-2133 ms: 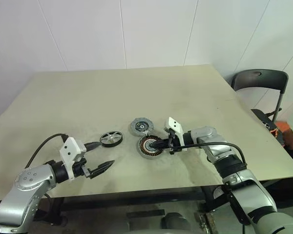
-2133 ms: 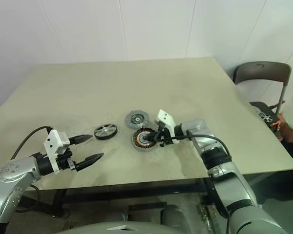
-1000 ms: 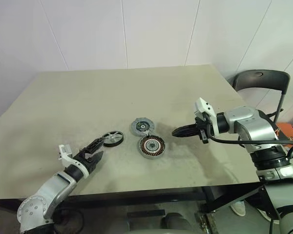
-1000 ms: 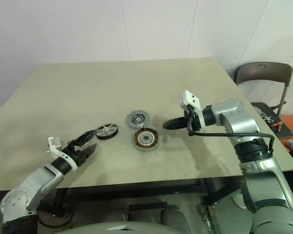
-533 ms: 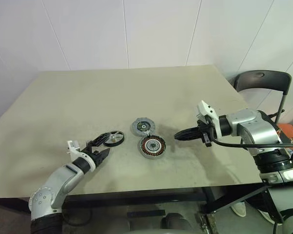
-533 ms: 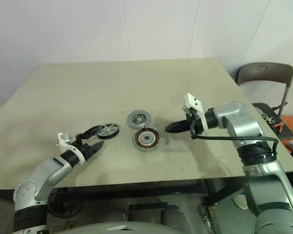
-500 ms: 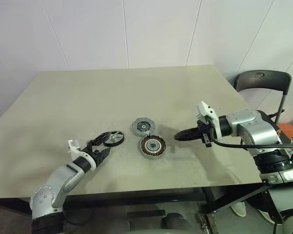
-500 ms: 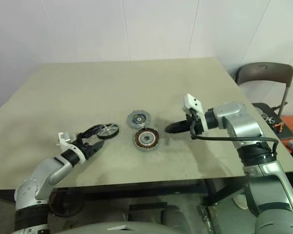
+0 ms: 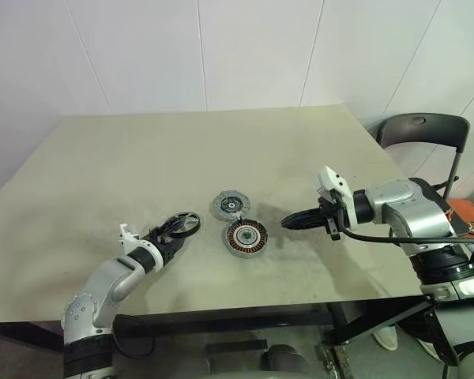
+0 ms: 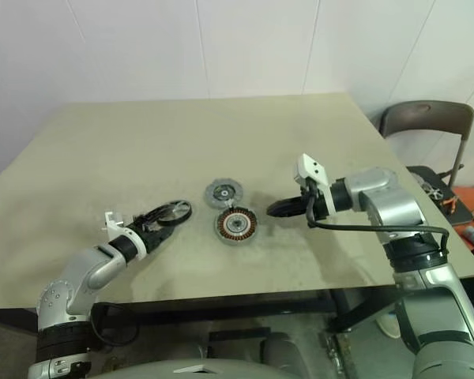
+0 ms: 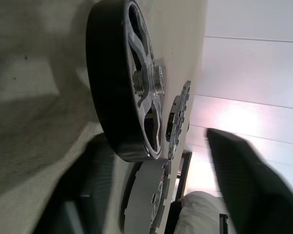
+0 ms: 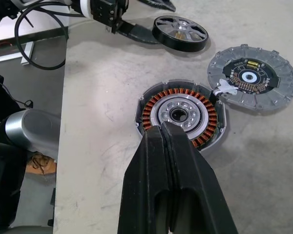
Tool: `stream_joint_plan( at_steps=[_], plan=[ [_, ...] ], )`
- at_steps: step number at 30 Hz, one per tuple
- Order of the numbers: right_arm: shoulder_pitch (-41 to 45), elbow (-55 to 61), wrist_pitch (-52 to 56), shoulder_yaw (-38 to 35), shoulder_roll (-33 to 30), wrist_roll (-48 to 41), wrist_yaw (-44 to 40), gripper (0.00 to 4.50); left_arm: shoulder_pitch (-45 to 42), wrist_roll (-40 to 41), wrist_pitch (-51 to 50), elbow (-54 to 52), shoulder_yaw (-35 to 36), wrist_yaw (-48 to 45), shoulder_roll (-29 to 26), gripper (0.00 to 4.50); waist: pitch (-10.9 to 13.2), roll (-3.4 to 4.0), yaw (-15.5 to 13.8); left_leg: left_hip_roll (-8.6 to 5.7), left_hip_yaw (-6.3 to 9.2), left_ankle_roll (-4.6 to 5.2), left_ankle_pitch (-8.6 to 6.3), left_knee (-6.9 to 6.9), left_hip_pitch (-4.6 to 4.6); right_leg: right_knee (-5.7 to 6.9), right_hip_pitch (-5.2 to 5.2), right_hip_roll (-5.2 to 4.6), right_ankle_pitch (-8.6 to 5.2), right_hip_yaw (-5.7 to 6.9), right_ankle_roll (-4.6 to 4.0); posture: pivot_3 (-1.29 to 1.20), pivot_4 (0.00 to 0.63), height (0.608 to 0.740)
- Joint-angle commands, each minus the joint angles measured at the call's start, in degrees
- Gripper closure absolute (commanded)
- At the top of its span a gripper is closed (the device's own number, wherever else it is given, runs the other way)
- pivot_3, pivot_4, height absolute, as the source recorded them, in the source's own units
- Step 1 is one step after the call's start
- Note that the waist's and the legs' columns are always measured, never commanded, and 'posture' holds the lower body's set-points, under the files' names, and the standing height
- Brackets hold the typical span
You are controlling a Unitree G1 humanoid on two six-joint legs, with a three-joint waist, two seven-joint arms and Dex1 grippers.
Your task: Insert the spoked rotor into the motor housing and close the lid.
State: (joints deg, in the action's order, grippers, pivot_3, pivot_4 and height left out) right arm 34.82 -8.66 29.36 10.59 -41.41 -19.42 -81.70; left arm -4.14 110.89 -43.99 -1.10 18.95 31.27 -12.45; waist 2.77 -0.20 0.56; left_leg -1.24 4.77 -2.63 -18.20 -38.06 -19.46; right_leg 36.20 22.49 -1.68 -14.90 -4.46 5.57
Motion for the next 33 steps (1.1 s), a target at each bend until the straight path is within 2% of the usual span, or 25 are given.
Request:
stream_joint_plan(
  at_steps=[1, 6, 13, 27, 33],
  plan=[
    [0.7, 1.9, -1.2, -1.8, -0.2, -0.9, 0.4, 4.50, 0.8, 1.7, 1.1, 0.2, 0.7, 1.2, -0.1, 2.54, 0.0, 0.00, 0.0, 0.00, 0.00, 0.00, 0.00, 0.00, 0.00, 0.00, 0.00, 0.00, 0.00, 0.00, 0.00, 0.00, 0.000, 0.740],
    [0.8, 1.5, -1.6, -1.7, 0.0, -0.9, 0.7, 4.50, 1.2, 2.1, 1.9, 0.1, 1.4, 1.8, 0.2, 4.13, 0.0, 0.00, 0.1, 0.00, -0.02, 0.00, 0.00, 0.00, 0.01, 0.00, 0.00, 0.00, 0.00, -0.01, 0.00, 0.00, 0.000, 0.740],
    [0.7, 1.5, -2.2, -1.5, 0.2, -0.7, 1.3, 4.50, 2.2, 2.0, 1.0, -0.2, 1.0, 0.3, -1.1, 4.13, 0.0, 0.00, 0.2, 0.00, -0.04, 0.00, 0.00, 0.01, 0.02, -0.01, 0.00, 0.01, 0.00, -0.02, 0.00, 0.00, 0.000, 0.740],
    [0.4, -1.5, -3.1, -2.6, -1.9, 0.0, 1.4, 4.50, 2.8, 2.1, -8.6, -7.2, -1.6, -18.0, -8.2, 4.13, 0.0, -0.03, 0.0, 0.00, -0.07, 0.00, 0.00, 0.01, -0.03, -0.05, 0.00, 0.02, -0.11, 0.00, -0.19, 0.00, 0.000, 0.740],
    [-0.2, -3.4, -3.6, -3.9, -4.2, 0.2, 1.7, 4.50, -1.4, 2.1, -13.6, -7.9, -5.7, -22.6, -11.3, 4.13, 0.0, -0.03, 0.0, -0.01, -0.08, 0.00, 0.00, 0.01, -0.05, -0.06, 0.00, 0.02, -0.11, 0.02, -0.20, 0.00, 0.000, 0.740]
  ],
)
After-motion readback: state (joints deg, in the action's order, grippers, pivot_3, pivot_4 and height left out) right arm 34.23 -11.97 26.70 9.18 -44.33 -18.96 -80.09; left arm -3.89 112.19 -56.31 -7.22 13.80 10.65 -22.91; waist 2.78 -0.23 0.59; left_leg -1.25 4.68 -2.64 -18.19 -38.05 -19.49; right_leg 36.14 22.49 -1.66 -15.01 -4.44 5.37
